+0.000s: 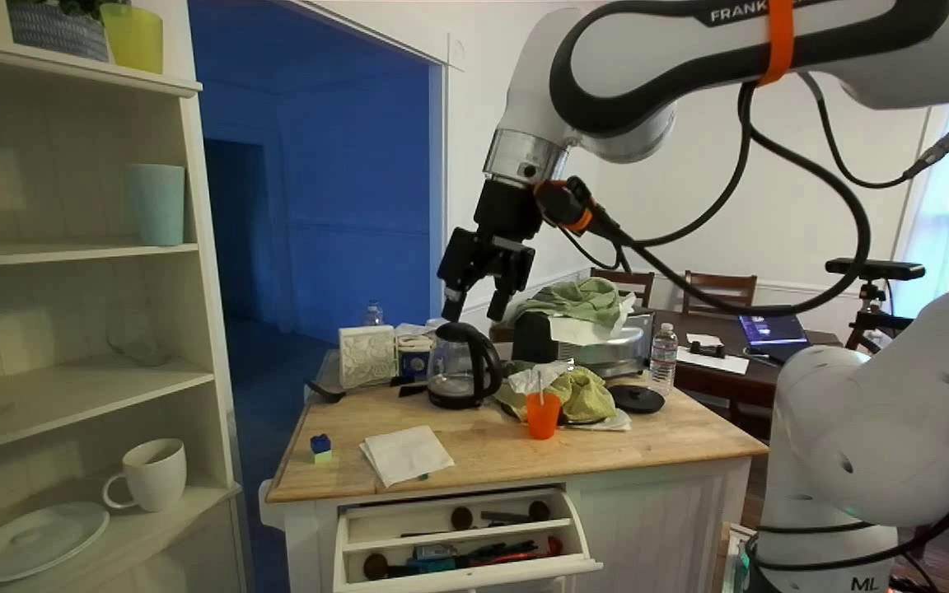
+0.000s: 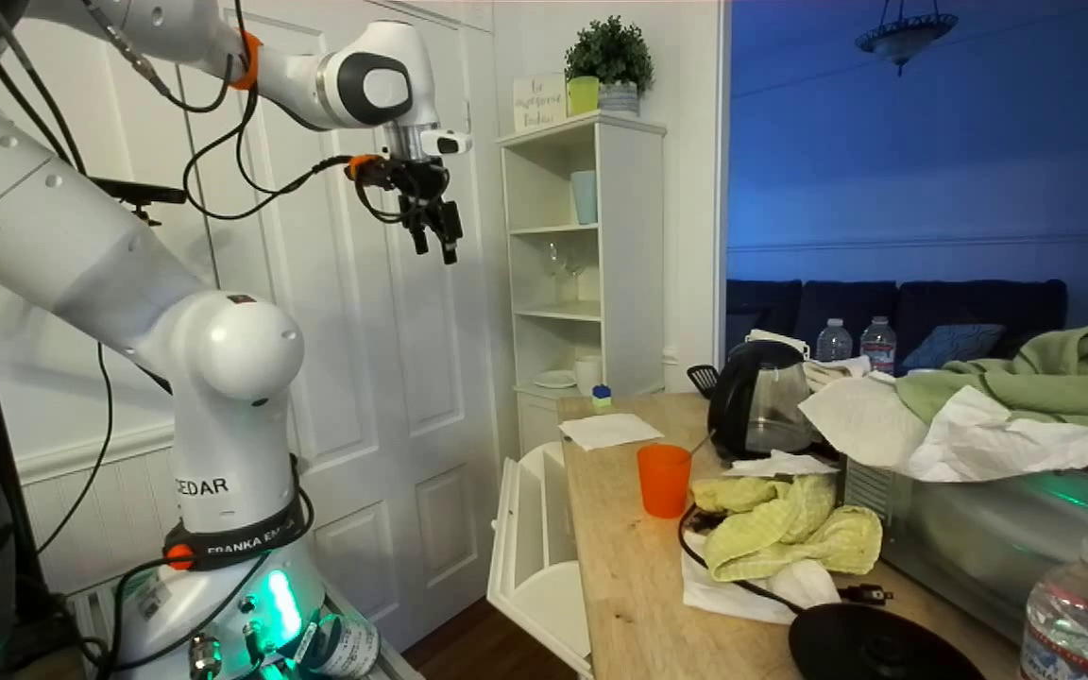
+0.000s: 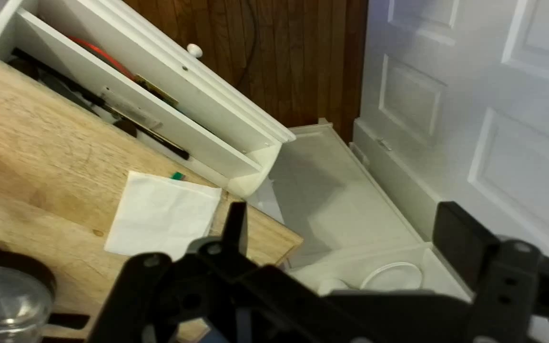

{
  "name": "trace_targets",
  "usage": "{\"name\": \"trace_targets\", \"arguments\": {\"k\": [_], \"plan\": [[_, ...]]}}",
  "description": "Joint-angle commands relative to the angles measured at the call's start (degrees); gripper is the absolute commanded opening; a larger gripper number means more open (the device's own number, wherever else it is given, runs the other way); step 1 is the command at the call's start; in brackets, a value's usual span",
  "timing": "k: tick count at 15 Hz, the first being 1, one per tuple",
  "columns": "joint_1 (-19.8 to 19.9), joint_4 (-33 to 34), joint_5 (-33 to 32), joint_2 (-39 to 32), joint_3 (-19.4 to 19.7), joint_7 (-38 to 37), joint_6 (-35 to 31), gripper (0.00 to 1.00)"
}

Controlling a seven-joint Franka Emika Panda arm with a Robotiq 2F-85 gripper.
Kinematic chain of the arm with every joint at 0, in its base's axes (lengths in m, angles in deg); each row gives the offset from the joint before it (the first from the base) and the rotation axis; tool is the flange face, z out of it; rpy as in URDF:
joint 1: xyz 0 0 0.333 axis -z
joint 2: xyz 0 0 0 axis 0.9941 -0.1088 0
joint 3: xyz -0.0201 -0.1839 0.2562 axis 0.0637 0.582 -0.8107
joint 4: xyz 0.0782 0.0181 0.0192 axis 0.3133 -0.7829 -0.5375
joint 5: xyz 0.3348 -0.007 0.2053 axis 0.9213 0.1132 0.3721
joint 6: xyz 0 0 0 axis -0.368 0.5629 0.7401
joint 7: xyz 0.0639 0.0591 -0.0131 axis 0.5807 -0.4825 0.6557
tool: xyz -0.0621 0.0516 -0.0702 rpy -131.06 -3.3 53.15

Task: Close the open kitchen drawer

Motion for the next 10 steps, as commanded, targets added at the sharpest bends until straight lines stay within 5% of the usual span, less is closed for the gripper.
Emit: {"name": "trace_targets", "arguments": {"k": [1,7,10], "plan": [[4.19,-6.64,-2.34,1.09,-5.66,-9.98,-3.97,1.0],[7.09,-18.56,-3.59,1.89,-12.1,-24.79,-10.99,1.0],[8.72,-16.53,-6.51,-3.75,-14.85,-31.23,-13.37,1.0]]}}
